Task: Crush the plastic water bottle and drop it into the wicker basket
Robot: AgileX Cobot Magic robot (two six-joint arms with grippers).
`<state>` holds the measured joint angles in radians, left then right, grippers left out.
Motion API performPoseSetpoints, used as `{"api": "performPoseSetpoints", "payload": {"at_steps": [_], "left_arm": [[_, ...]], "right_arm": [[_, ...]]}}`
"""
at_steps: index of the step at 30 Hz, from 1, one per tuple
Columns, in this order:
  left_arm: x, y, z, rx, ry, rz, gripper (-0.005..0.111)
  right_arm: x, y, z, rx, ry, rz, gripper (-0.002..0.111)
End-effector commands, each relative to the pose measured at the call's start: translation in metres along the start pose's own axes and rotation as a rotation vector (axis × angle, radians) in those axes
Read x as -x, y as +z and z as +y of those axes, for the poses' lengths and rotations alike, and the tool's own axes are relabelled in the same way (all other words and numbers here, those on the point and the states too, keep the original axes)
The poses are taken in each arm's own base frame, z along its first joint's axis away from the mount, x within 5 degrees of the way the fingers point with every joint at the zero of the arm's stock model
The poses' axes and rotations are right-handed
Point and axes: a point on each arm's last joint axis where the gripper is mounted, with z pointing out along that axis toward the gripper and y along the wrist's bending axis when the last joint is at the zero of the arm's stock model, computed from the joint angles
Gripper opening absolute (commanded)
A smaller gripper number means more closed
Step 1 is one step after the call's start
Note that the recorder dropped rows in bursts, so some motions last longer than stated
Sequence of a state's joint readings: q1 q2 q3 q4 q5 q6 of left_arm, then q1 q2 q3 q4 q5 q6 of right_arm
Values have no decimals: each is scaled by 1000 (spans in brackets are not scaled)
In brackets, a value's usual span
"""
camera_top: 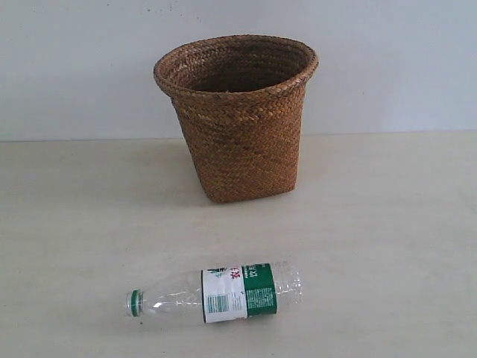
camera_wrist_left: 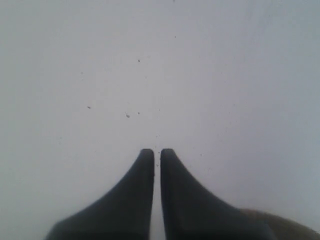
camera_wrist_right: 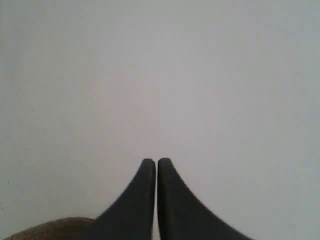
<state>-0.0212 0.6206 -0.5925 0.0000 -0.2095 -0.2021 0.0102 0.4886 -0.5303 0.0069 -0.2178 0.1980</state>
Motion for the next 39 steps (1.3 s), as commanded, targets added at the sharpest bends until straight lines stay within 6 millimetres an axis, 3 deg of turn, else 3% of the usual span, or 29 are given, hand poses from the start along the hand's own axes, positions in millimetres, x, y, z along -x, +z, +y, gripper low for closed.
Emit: {"api": "performPoseSetpoints", "payload": {"at_steps": [1,8,16,23,33,39], "left_arm": [[0,33,0,26,92,162,4],[-16,70,6,57,238,423,4],[-56,86,2,-59,495,771,4],[-91,90,-22,-329,711,934,4],[-121,87,-59,-933,761,1048,4],[-137,91,-59,-981,752,1088,4]], "right_arm": [[4,33,1,-19,-56,109,0],[-8,81,-3,-47,-172,336,0],[-42,127,-10,-32,-354,717,0],[-62,146,0,151,-359,921,0],[-93,158,26,572,-283,1064,0],[-111,157,50,732,-288,1085,0]]}}
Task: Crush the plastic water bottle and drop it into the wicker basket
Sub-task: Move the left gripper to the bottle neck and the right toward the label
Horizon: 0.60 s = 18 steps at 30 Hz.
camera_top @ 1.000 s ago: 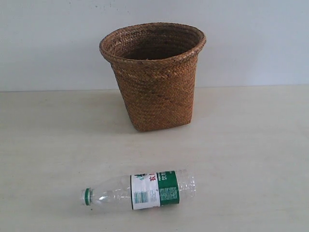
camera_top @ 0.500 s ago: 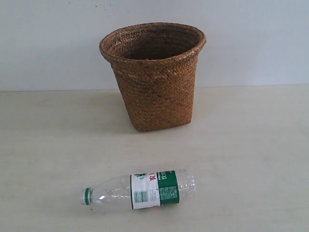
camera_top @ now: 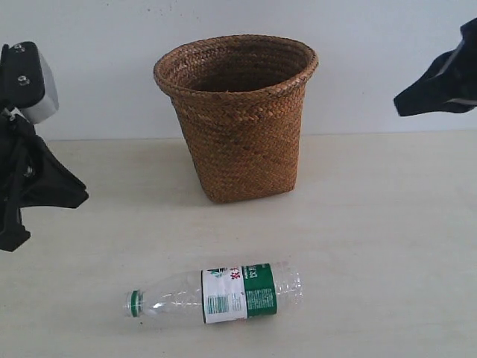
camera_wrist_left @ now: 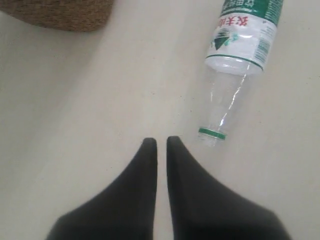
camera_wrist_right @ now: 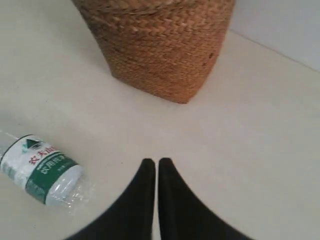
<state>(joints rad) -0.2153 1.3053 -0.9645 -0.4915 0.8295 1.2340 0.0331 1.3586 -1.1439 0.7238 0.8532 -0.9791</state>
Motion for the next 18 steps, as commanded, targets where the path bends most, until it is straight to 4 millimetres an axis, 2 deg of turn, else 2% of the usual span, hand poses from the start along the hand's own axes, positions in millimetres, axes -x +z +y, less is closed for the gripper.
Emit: {"api": "performPoseSetpoints", "payload": {"at_steps": [1,5,8,9,10,13,15,18], "left_arm": [[1,12,1,-57,29,2,4],[-3,26,3,-113,29,22,4],[-8,43,3,-181,32,48,4],[-8,49,3,-207,57,37,8],[-8,52,3,-219,62,27,13],[-5,69,-4,-265,80,36,52],[-4,79,-7,-268,92,46,67],[-7,95,-12,-315,180,83,71]], "right_arm": [[6,18,20,101,-95,13,0],[6,39,38,186,-133,56,0],[2,62,55,297,-165,130,0],[3,71,62,334,-178,153,0],[3,76,67,355,-187,164,0],[2,103,84,425,-211,219,0],[-1,112,90,438,-224,237,0],[-4,122,91,434,-227,253,0]]}}
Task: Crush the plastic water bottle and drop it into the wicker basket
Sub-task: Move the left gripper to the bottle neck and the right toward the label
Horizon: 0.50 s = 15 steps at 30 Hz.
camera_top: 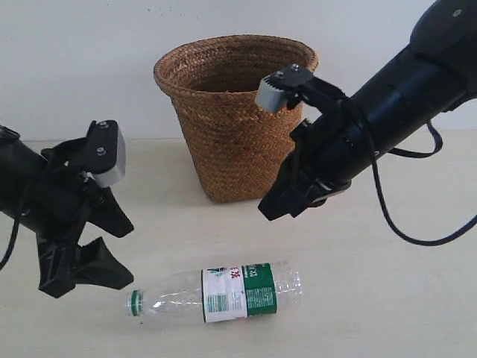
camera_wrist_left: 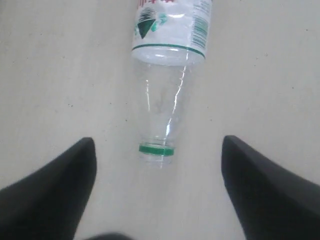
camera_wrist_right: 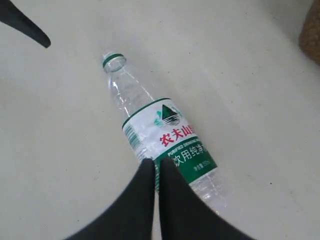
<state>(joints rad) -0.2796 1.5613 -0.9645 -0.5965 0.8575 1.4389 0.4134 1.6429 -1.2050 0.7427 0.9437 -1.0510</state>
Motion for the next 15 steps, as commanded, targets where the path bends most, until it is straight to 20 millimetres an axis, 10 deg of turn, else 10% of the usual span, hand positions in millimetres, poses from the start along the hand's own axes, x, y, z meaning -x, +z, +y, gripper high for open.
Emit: {"api": "performPoseSetpoints", "payload": {"at_steps": [1,15], "left_arm": [[0,23,-1,-56,110,58,71],[-20,93,13,-70,175,167,69]], "right_arm": [[0,11,-3,-1,-6,15,0],[-12,40,-19,20,49,78,0]]}}
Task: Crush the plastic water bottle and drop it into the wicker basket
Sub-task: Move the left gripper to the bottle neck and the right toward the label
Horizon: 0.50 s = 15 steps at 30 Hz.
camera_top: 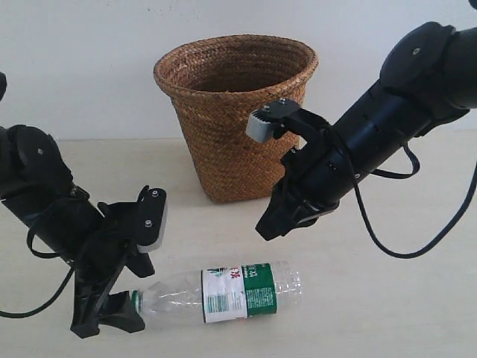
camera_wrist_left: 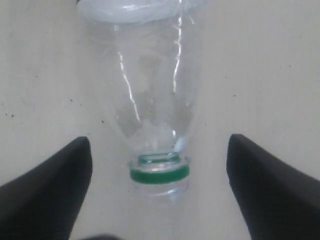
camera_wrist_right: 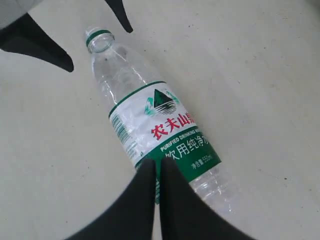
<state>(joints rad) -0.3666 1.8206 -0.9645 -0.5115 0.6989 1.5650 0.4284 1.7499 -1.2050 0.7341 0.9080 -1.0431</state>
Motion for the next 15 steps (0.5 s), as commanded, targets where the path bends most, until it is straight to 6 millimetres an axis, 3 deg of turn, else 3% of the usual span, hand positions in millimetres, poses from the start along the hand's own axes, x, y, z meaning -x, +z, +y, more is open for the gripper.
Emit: {"api": "performPoseSetpoints", "payload": {"at_steps": [1,11,15], "left_arm": [[-3,13,5,21,2,15,69],[-5,27,11,50,-37,4,59],[-6,27,11,50,-30,6,31]], "right_arm": [[-1,5,-4,-2,2,10,0],[-7,22,-12,14,33,44,0],[-9,30,-17,4,63,46,0]]}}
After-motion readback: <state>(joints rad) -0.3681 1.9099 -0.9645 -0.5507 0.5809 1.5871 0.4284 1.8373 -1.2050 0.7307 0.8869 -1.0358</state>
